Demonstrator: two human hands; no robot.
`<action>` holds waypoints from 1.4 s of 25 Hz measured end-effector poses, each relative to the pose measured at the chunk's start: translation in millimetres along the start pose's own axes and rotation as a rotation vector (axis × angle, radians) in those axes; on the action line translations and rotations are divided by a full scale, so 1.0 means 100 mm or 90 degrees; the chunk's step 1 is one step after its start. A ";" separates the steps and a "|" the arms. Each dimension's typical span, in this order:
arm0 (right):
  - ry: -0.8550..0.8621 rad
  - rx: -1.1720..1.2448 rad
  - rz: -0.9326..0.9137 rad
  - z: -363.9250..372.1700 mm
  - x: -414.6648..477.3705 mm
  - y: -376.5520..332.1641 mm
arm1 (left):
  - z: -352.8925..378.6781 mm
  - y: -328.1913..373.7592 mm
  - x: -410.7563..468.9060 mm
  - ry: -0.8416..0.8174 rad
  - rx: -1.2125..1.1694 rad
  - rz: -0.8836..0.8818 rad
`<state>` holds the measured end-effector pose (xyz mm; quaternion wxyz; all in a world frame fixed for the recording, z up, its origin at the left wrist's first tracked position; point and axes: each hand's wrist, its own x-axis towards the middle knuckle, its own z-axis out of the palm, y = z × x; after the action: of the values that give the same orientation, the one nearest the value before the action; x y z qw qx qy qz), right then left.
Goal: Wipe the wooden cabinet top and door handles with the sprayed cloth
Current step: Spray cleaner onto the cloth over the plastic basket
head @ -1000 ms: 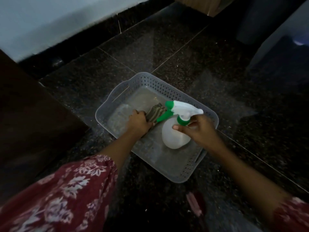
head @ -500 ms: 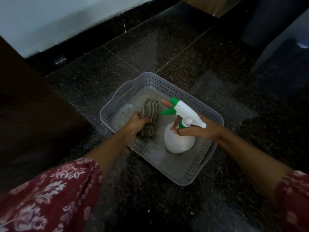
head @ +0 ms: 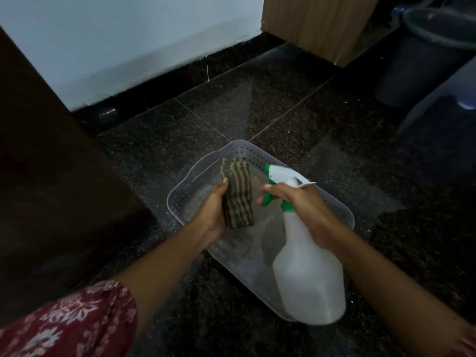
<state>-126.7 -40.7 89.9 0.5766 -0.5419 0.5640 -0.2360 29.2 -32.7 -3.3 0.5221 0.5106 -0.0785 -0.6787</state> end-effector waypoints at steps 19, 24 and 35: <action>-0.082 -0.077 0.191 0.09 -0.12 -0.10 | 0.15 0.02 -0.07 -0.055 -0.014 0.016; -0.060 -0.110 0.148 0.06 -0.18 -0.09 | 0.17 0.00 -0.03 -0.052 -0.011 0.015; -0.052 -0.089 0.175 -0.02 -0.13 0.10 | 0.28 0.03 -0.01 -0.026 -0.046 0.001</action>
<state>-134.9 -26.8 86.9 0.5869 -0.5074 0.6241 -0.0931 9.2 -45.3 12.0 0.5390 0.4774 -0.0648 -0.6910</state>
